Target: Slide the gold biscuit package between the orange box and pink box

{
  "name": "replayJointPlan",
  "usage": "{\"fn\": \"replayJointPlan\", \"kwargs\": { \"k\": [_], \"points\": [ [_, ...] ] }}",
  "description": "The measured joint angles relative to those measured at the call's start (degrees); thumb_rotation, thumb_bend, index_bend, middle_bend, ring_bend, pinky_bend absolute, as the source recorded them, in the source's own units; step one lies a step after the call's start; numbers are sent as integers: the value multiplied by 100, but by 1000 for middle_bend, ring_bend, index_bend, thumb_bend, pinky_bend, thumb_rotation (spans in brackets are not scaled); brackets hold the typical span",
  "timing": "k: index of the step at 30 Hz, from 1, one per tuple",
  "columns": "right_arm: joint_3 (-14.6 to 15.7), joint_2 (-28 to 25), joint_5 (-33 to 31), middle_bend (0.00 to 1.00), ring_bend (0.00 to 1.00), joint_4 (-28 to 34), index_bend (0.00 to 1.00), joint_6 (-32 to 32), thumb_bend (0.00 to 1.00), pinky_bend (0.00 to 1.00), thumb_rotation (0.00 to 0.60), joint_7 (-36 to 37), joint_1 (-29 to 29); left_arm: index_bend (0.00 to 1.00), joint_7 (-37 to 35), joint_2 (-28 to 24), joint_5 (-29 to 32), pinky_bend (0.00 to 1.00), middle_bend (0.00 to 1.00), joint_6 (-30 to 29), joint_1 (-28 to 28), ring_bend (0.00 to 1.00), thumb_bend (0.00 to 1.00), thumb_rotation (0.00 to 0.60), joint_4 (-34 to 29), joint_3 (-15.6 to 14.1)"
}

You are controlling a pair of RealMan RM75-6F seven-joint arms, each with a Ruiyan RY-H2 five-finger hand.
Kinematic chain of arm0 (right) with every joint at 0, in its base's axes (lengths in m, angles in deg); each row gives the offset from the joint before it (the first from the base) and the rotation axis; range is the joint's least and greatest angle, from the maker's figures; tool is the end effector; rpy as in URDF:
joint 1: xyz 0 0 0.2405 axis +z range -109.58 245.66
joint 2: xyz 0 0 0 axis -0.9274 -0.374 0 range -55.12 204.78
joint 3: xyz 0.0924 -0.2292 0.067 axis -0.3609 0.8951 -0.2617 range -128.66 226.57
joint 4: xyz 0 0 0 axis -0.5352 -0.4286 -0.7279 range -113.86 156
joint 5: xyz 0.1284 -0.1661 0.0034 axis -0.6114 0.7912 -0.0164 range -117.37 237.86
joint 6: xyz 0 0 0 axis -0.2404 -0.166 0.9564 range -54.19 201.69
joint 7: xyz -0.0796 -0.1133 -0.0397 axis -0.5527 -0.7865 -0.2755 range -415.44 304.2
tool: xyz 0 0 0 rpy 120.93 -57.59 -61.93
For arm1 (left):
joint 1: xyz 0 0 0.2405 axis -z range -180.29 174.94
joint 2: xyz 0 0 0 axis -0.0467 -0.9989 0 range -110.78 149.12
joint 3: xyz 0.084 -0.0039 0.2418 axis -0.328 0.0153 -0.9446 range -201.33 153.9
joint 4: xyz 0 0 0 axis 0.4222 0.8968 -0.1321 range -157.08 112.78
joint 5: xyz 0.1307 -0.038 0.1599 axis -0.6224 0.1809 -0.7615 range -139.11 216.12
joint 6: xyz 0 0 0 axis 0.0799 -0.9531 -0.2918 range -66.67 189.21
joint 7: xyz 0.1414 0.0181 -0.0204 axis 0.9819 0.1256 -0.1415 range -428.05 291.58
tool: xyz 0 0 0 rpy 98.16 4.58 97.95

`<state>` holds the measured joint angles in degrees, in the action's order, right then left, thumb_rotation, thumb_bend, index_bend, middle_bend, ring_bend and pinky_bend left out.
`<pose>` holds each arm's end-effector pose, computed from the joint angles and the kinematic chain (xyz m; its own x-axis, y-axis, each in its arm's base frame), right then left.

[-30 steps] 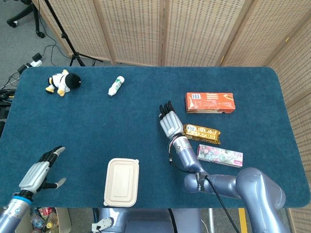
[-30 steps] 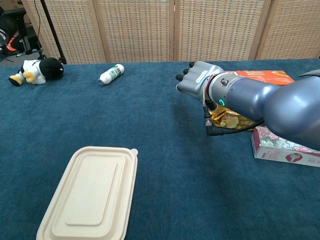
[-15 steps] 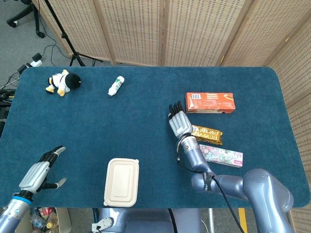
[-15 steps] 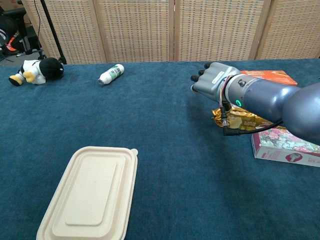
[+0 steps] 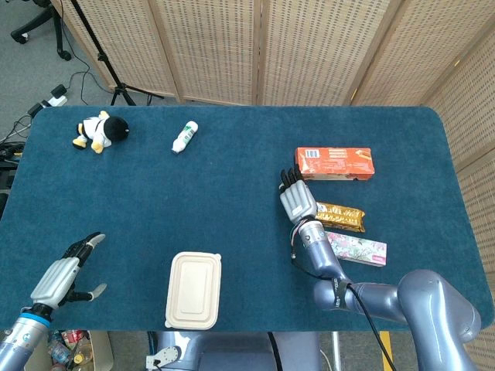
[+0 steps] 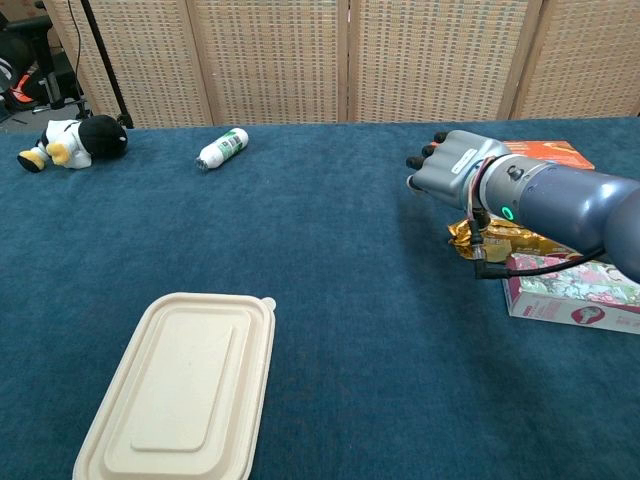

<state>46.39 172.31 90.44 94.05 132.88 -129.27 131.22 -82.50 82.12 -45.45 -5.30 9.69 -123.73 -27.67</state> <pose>-0.1184 -0.3959 -0.0521 0.9740 -0.0578 0.2189 -0.2248 -0.3600 0.9055 -0.2850 0.1780 0.0956 0.0394 0.4137 0.9095 0.9987 0.0139 -0.0495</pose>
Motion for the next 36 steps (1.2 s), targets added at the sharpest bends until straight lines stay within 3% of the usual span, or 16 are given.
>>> {"fn": "replayJointPlan", "kwargs": {
  "k": [9,15,28,36],
  "points": [
    [-85,-17,126,0,0,128,174,68,311,0,600,27,9,0,27,16,51,0,0,6,4,0,290,600,27,15],
    [-297,-114,244,0,0,403,174,223,311,0,600,80,87,0,68,25,108,0,0,-3,5,0,289,600,78,47],
    [-580,-1016,443,0,0,2259,174,992,311,0,600,-19,97,0,354,130,227,0,0,-47,-33,0,290,600,158,70],
    [-358,-1521,1122,0,0,3223,174,1484,311,0,600,832,-499,0,658,221,267,0,0,-215,-87,0,290,600,272,121]
  ]
}}
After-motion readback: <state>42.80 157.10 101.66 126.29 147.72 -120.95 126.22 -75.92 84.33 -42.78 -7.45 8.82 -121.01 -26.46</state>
